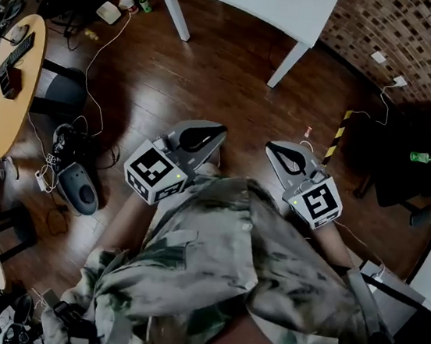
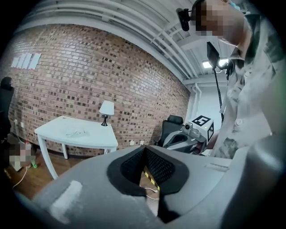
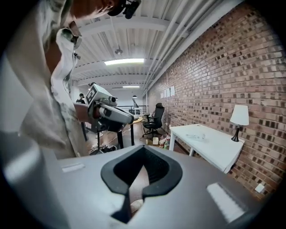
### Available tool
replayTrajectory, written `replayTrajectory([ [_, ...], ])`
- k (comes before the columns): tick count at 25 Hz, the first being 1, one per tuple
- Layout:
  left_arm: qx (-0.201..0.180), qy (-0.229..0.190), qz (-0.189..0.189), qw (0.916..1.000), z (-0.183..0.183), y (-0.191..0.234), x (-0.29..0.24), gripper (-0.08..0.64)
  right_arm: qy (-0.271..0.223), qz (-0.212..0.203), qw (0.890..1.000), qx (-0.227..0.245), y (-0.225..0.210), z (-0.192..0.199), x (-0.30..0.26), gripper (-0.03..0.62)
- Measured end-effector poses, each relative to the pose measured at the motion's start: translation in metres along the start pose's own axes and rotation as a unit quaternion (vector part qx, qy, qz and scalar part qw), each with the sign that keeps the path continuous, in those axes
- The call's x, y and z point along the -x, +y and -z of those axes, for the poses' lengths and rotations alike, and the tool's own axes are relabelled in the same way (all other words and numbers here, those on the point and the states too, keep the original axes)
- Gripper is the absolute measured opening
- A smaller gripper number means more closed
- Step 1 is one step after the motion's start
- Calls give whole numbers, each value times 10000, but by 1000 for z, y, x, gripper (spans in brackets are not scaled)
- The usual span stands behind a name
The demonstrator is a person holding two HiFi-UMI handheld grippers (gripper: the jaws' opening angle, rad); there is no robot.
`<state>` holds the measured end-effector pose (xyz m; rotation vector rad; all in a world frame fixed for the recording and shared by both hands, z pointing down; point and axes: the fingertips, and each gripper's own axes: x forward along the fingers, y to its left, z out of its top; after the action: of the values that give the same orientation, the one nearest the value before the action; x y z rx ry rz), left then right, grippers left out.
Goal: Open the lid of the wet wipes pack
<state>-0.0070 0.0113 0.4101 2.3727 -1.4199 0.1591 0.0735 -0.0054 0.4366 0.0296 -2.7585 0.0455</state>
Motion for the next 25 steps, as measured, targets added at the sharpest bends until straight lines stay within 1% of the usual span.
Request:
replayTrajectory([
  [3, -137, 34, 137, 9998, -20, 53, -9, 2, 56, 78, 9999, 50, -35, -23, -39, 6],
  [6, -173, 68, 287, 9994, -36, 116, 6, 2, 169, 186, 9997, 81, -55, -57, -94, 6],
  [8, -190, 76, 315, 9993, -45, 155, 14, 2, 181, 229, 9995, 104, -67, -77, -127, 6],
  [10, -176, 49, 274, 9995, -52, 182, 14, 2, 212, 178, 9995, 182, -79, -89, -150, 6],
  [13, -96, -8, 183, 9998, -58, 207, 7, 2, 327, 55, 9991, 270, -100, -97, -173, 6],
  [19, -28, 34, -67, 10000, -60, 254, -24, 2, 299, -214, 9982, 466, -152, -101, -215, 6],
  [22, -29, 76, -219, 9997, -64, 289, -45, 2, 320, -339, 9969, 639, -188, -102, -240, 8],
  [25, 82, 106, -428, 9990, -69, 332, -68, 2, 377, -501, 9945, 840, -228, -103, -268, 8],
])
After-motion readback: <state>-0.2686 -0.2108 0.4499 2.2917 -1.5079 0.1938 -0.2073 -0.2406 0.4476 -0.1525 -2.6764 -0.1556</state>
